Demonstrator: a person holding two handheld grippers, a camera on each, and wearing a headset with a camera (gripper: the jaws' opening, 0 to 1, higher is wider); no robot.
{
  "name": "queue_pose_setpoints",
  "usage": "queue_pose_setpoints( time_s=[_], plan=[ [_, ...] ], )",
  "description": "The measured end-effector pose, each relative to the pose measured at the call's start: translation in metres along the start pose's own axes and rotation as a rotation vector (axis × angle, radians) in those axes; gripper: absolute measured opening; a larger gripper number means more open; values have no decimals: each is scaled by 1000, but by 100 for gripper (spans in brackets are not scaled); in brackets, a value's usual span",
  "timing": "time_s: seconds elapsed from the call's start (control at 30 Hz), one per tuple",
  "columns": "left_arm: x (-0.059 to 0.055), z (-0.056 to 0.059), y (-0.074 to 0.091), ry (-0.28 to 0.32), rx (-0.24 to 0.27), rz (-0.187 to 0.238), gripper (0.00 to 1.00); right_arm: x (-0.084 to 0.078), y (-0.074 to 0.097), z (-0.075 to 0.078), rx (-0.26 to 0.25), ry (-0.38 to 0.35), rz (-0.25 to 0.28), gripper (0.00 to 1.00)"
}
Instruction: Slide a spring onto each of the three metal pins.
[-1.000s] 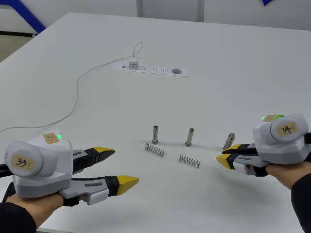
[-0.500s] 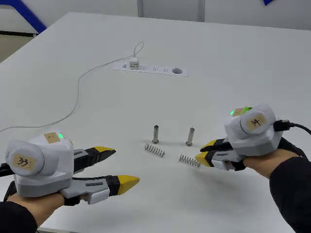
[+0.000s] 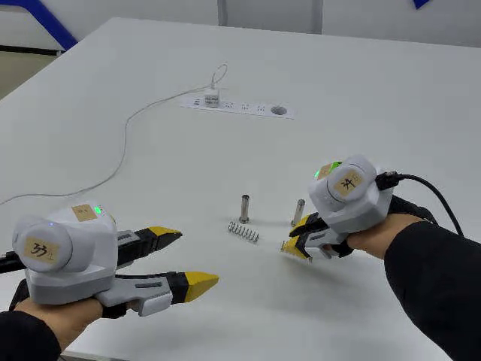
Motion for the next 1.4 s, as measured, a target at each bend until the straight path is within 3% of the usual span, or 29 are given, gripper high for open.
queue_pose_setpoints(
  time_s=[0.23,0.73,1.4],
  plan=[
    [0,-1,0,4,2,2,57,-3,-7,-1,31,29,-40,14],
    [0,0,1,8,4,4,57,-7,-13,-3,56,33,-62,13],
    [0,0,0,3,0,3,57,-2,14,6,-26,-11,10,12]
  ],
)
Point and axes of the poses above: the centre of the closed fingertips' face, and the gripper's own axes: y roughly backward along the fingers, z roughly to its right, x roughly out of its top, the point moved 1 cm from there along y, roughly backward along the fingers, and after that the axes turned 10 degrees about y, right-handed, at the moved point
